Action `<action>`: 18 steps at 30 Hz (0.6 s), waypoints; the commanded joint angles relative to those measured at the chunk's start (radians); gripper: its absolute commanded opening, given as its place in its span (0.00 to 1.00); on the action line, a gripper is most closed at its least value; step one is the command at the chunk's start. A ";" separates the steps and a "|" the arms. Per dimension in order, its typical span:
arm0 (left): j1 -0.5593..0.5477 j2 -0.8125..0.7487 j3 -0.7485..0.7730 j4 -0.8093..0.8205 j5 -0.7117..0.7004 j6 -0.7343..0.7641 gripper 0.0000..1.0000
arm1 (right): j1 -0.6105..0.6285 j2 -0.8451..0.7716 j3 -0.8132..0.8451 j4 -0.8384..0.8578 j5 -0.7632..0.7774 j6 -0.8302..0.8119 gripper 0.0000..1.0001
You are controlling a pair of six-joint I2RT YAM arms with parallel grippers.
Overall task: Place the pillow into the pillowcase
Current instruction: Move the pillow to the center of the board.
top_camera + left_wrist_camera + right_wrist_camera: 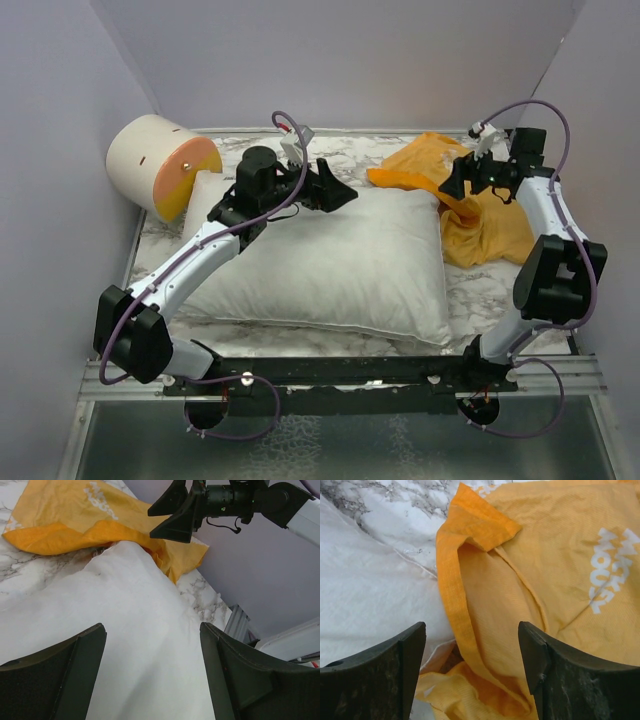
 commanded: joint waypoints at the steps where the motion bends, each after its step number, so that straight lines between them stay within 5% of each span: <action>1: -0.003 -0.017 0.008 -0.005 -0.063 -0.027 0.77 | 0.041 0.076 0.092 -0.012 0.057 0.012 0.71; 8: -0.027 -0.014 0.029 0.019 -0.053 -0.081 0.72 | 0.060 0.137 0.145 -0.046 0.081 0.006 0.63; 14: -0.161 0.032 0.099 -0.010 -0.097 -0.051 0.71 | 0.079 0.145 0.121 -0.065 0.077 -0.003 0.58; 18: -0.226 0.054 0.075 0.033 -0.155 -0.063 0.70 | 0.083 0.136 0.080 -0.049 0.088 -0.009 0.42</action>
